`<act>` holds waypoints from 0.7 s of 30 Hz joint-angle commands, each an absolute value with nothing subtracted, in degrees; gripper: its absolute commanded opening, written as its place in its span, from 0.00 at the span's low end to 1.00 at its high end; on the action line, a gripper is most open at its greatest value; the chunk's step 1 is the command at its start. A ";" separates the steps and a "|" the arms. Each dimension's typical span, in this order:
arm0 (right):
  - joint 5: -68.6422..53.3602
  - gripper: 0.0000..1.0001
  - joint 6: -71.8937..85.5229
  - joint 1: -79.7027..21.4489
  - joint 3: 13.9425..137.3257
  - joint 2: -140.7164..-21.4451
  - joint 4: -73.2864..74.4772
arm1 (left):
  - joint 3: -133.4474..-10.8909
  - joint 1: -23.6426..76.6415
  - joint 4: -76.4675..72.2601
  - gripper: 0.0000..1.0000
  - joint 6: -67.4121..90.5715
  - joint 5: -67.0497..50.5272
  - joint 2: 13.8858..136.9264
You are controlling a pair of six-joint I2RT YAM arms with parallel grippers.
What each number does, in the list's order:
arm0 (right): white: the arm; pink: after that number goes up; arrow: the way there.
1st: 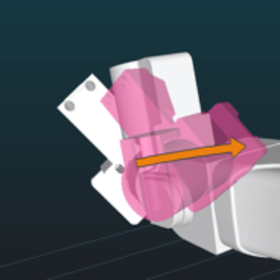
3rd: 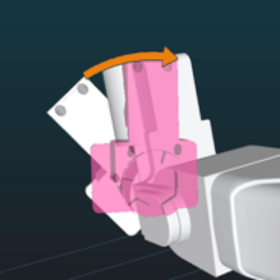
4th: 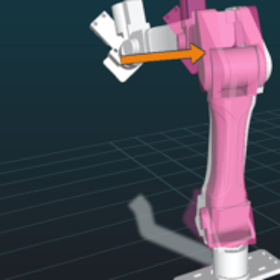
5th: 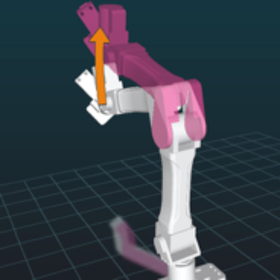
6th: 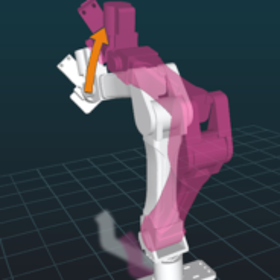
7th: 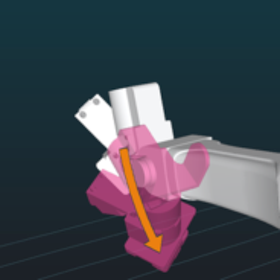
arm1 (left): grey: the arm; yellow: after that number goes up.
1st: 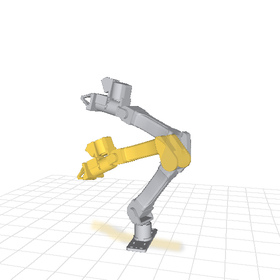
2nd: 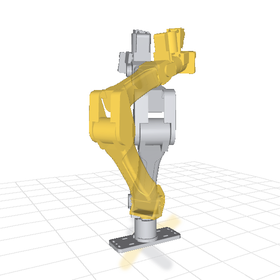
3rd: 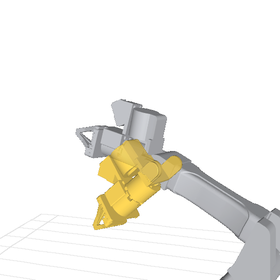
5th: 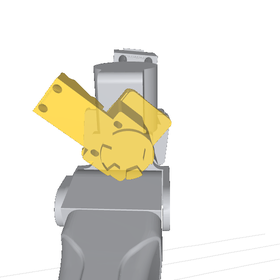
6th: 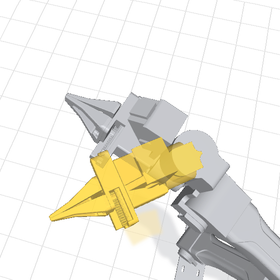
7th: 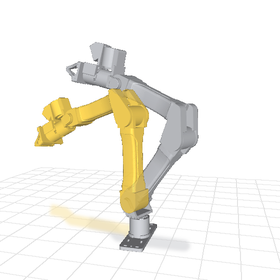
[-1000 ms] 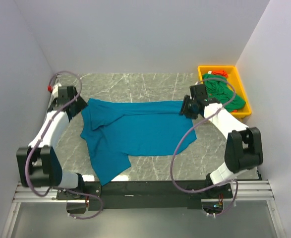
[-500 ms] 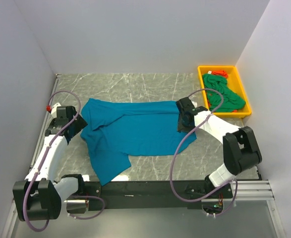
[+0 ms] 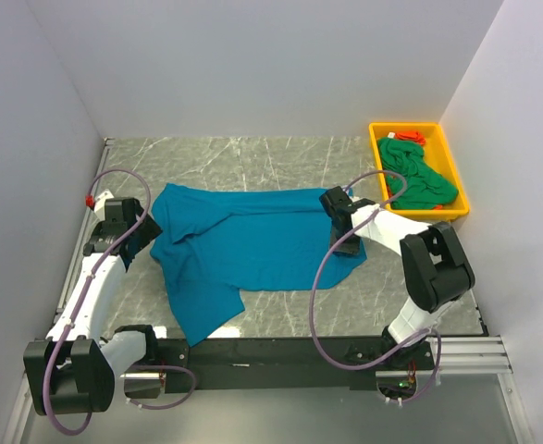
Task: Fold and stack the t-shirts
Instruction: Fold the tshirt
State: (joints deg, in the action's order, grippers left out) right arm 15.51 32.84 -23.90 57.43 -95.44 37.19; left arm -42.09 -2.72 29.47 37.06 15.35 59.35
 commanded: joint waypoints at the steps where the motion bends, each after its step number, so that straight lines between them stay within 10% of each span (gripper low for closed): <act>1: 18.80 0.41 35.24 -24.35 58.54 -96.50 37.44 | -42.54 -2.90 27.69 0.84 36.21 16.61 58.27; 12: 23.73 0.10 36.91 -24.35 55.81 -90.97 41.30 | -42.36 -2.90 27.51 0.84 36.21 16.44 57.57; 21: 25.23 0.07 41.39 -24.26 48.88 -81.40 46.23 | -42.28 -2.99 27.77 0.84 36.30 16.79 57.30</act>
